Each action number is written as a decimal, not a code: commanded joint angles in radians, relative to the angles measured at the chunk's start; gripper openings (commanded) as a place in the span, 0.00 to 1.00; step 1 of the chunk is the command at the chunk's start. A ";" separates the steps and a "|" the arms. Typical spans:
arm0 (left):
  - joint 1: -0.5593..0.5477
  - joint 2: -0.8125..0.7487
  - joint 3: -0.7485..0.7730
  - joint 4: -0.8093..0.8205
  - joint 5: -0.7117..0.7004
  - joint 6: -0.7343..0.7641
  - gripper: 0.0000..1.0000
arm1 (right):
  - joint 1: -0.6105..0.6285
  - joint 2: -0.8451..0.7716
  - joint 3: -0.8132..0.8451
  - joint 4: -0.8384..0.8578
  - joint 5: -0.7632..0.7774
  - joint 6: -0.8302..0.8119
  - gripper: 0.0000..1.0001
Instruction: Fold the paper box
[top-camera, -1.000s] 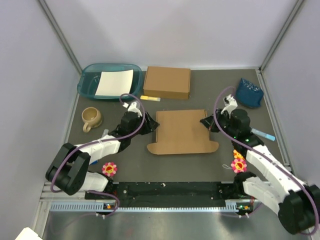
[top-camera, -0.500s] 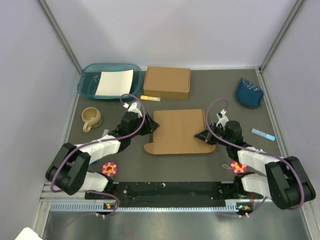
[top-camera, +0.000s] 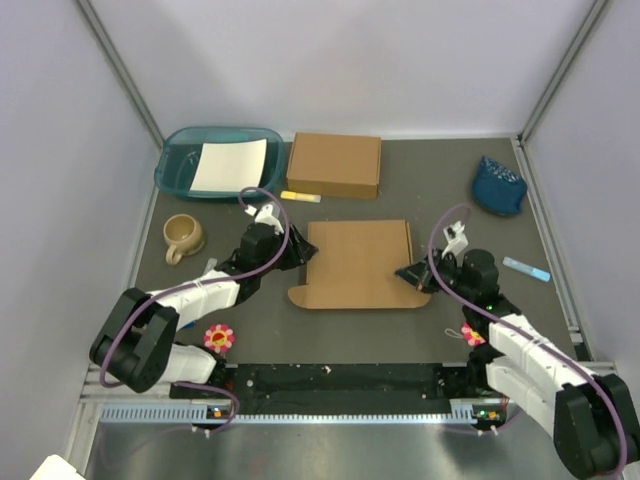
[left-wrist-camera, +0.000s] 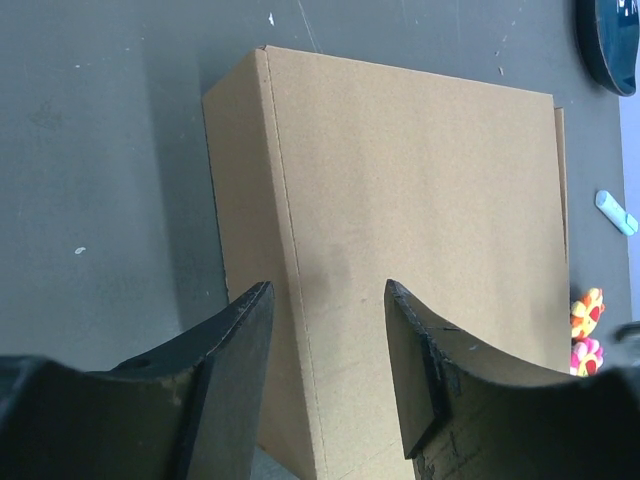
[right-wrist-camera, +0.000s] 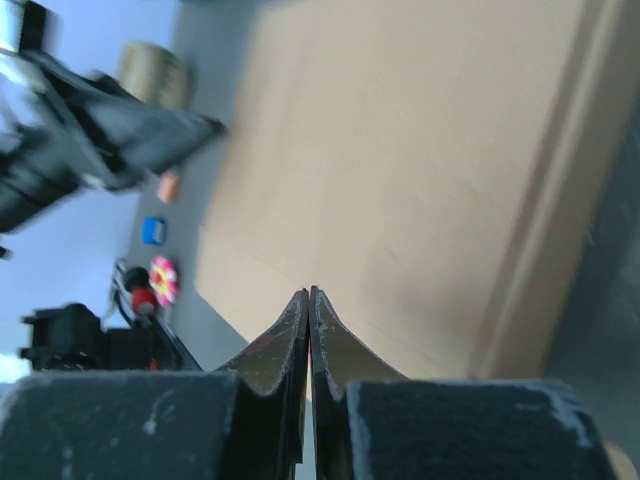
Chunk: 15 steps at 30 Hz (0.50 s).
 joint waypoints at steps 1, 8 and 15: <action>0.005 -0.016 -0.010 0.039 0.012 0.004 0.54 | 0.001 0.053 -0.154 0.022 -0.004 -0.001 0.00; 0.007 -0.007 -0.010 0.045 0.013 0.000 0.53 | -0.002 0.032 -0.156 0.056 -0.024 0.027 0.00; 0.027 -0.061 0.019 0.016 -0.048 0.007 0.55 | -0.001 -0.177 0.145 -0.256 0.142 -0.105 0.03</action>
